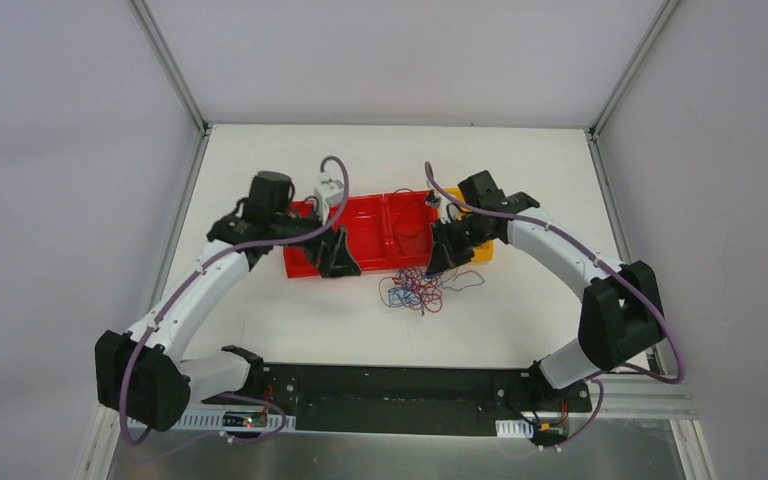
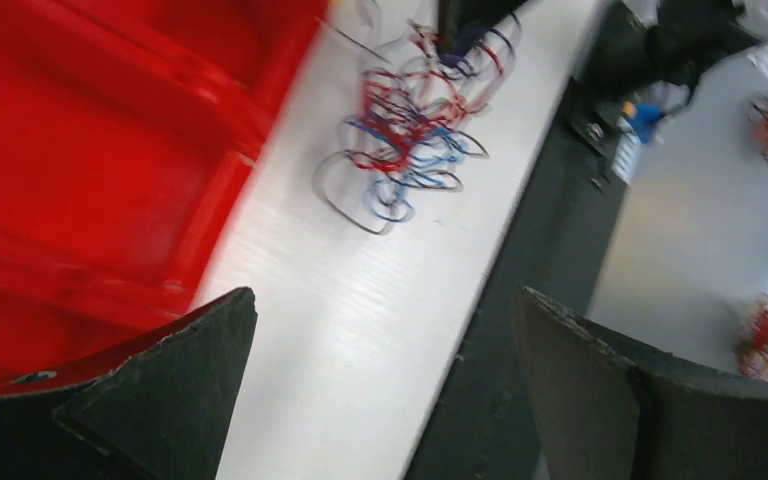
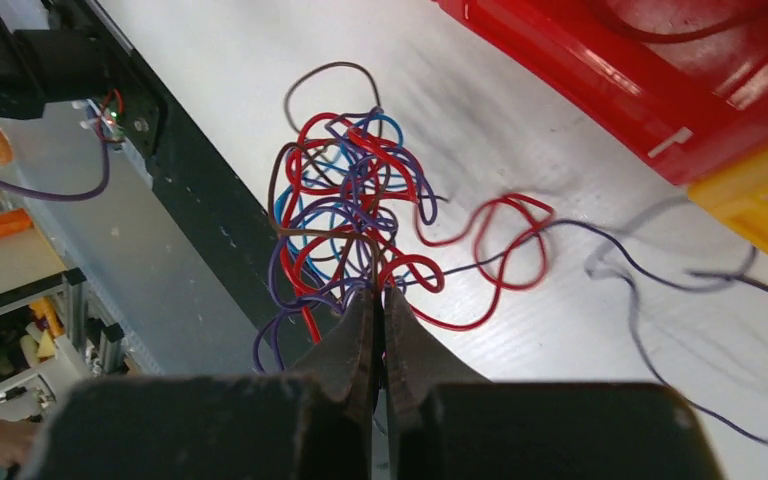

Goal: Untangle the cables

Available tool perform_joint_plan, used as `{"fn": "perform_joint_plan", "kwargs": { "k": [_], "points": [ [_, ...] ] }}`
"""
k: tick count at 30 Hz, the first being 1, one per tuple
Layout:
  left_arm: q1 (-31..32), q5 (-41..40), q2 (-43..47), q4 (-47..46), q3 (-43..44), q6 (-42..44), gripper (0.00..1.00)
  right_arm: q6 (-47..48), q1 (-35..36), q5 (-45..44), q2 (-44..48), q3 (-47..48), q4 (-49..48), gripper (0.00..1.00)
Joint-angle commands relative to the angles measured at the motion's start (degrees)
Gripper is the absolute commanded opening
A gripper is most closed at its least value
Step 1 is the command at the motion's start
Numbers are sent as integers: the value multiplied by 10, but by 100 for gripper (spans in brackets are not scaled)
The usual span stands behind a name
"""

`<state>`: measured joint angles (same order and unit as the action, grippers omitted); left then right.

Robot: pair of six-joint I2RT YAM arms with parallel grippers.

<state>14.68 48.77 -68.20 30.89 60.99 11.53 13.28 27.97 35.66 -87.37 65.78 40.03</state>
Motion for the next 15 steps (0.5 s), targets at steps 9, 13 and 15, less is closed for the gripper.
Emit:
{"fn": "perform_joint_plan", "kwargs": {
  "k": [9, 13, 15],
  "points": [
    [188, -73, -42, -375, -207, -165, 73, -25, 12, 42, -46, -27, -40, 0],
    [195, -113, -100, -434, -219, -235, 70, -43, 10, 20, -91, -24, -10, 0],
    [207, -145, -118, -445, -225, -252, 66, -47, 9, 6, -94, -36, -13, 0]
  ]
}}
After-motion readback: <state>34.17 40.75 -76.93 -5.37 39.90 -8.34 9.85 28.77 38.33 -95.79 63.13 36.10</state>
